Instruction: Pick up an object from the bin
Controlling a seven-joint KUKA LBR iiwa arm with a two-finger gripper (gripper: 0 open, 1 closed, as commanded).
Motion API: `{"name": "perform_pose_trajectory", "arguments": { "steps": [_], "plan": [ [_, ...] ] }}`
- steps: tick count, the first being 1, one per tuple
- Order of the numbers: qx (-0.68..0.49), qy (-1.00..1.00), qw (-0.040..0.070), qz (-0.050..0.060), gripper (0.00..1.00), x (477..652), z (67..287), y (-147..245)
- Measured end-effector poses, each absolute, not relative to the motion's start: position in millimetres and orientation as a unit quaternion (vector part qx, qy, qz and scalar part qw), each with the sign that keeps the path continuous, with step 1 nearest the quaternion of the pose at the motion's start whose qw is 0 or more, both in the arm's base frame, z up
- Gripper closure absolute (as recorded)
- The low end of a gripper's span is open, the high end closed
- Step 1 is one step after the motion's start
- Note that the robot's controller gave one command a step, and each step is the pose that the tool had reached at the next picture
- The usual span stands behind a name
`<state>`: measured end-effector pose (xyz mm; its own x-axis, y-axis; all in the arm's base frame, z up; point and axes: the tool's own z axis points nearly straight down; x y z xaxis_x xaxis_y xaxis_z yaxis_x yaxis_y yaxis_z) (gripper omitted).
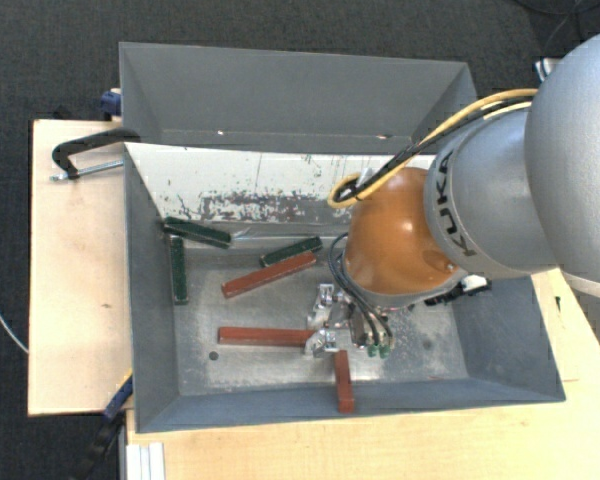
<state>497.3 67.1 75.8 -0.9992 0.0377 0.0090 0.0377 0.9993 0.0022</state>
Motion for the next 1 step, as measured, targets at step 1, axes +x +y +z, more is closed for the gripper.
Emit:
{"name": "perform_pose_trajectory", "arguments": {
  "steps": [1],
  "plan": [
    [-0.011, -1.0, -0.002, -0.001, 1.0, 498.9, 205.4, 55.7]
  ]
}}
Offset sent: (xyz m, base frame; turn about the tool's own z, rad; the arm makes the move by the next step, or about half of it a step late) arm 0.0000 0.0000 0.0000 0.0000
